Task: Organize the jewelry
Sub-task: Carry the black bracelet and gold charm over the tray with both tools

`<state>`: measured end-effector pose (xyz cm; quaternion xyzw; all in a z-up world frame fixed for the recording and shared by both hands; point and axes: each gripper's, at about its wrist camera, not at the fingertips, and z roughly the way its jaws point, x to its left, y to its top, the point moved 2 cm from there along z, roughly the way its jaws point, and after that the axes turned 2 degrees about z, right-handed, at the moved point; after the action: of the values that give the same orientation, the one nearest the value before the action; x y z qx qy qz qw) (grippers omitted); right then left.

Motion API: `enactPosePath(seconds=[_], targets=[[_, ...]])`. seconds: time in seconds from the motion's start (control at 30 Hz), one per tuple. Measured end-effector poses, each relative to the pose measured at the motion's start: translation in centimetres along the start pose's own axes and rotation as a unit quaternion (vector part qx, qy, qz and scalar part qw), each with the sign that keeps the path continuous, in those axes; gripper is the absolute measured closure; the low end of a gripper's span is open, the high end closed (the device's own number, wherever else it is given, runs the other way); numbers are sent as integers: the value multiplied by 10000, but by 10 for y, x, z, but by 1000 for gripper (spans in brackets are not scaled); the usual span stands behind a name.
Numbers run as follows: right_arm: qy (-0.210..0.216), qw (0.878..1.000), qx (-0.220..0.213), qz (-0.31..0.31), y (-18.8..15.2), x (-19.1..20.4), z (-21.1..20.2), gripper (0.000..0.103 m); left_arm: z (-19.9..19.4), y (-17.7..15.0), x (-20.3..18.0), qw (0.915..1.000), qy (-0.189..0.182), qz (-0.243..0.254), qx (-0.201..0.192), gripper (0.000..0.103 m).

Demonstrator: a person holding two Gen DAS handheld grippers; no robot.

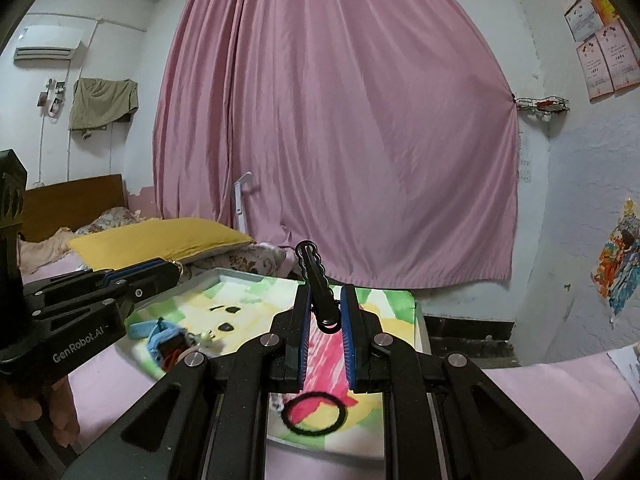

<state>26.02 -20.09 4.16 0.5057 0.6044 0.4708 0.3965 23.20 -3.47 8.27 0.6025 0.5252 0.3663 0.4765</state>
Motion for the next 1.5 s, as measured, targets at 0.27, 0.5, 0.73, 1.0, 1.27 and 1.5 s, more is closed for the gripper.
enactPosePath(seconds=[0.27,0.5,0.73,1.0,1.27,1.5], targets=[[-111,9997,145,162,-5,-6,15,90,25,0,-1,9999,40,39,100,94],[-102,9979,618,189,-12,-10,32,90,43,-9,-1,9986,-7,-3,538,94],[-9,9933,1123,279,-23,-13,46,90,60,-22,4,9928,-138,-199,1170,94],[75,9825,1846,219,-36,-10,66,90,69,-30,1,9879,-167,-107,1541,94],[213,9755,2181,163,-46,-9,75,90,76,-32,6,9840,23,-62,1780,94],[347,9673,2504,181,-53,-7,84,90,81,-36,7,9797,75,-14,2003,94]])
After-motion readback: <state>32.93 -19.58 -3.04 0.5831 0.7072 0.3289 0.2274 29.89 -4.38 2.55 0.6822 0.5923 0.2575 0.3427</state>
